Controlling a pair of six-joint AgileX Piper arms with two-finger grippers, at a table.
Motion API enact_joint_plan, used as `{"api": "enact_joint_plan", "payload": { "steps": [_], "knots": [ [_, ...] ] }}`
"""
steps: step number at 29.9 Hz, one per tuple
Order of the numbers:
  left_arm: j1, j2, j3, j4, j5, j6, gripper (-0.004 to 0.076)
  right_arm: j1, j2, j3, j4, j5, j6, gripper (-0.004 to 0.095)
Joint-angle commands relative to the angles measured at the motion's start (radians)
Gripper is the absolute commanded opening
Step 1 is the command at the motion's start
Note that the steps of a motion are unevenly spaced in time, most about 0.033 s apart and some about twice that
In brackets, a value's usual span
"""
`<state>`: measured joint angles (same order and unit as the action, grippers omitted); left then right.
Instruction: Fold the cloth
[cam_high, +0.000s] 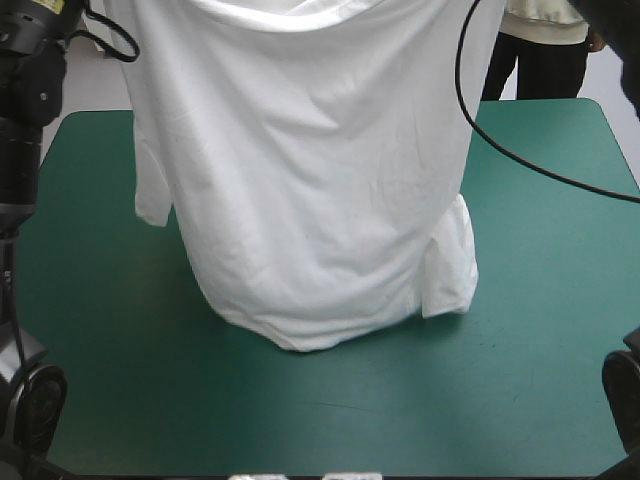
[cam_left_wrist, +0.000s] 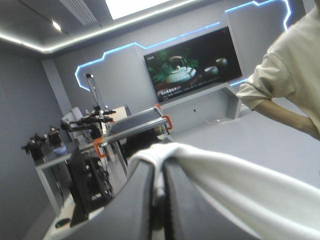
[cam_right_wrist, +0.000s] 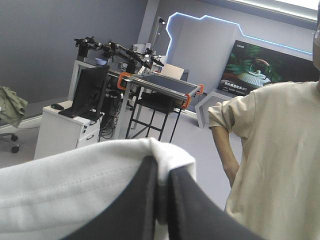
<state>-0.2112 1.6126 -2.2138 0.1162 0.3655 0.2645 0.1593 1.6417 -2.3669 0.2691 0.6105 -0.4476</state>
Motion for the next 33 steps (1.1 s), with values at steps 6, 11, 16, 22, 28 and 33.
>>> {"api": "enact_joint_plan", "payload": {
  "steps": [6,11,16,22,28,33],
  "knots": [
    [0.017,0.036,-0.025,0.133,-0.448,-0.007,-0.0009,0.000,0.029,-0.026,0.017,-0.370,-0.069,-0.0018],
    [0.070,0.049,-0.026,0.044,-0.303,-0.078,-0.0009,-0.008,0.043,-0.031,0.017,-0.267,-0.073,-0.0017],
    [0.113,0.093,0.000,-0.058,0.029,-0.119,-0.0009,-0.029,0.114,-0.029,0.056,-0.042,-0.039,-0.0017],
    [0.113,0.163,0.139,-0.138,0.379,-0.105,-0.0009,-0.083,0.233,0.038,0.143,0.240,0.022,-0.0017],
    [0.113,0.161,0.367,-0.298,0.406,-0.044,-0.0009,-0.119,0.198,0.278,0.249,0.295,-0.038,-0.0016],
    [0.113,0.119,0.549,-0.402,0.398,0.037,-0.0009,-0.119,0.067,0.528,0.245,0.273,-0.071,-0.0016]
  ]
}}
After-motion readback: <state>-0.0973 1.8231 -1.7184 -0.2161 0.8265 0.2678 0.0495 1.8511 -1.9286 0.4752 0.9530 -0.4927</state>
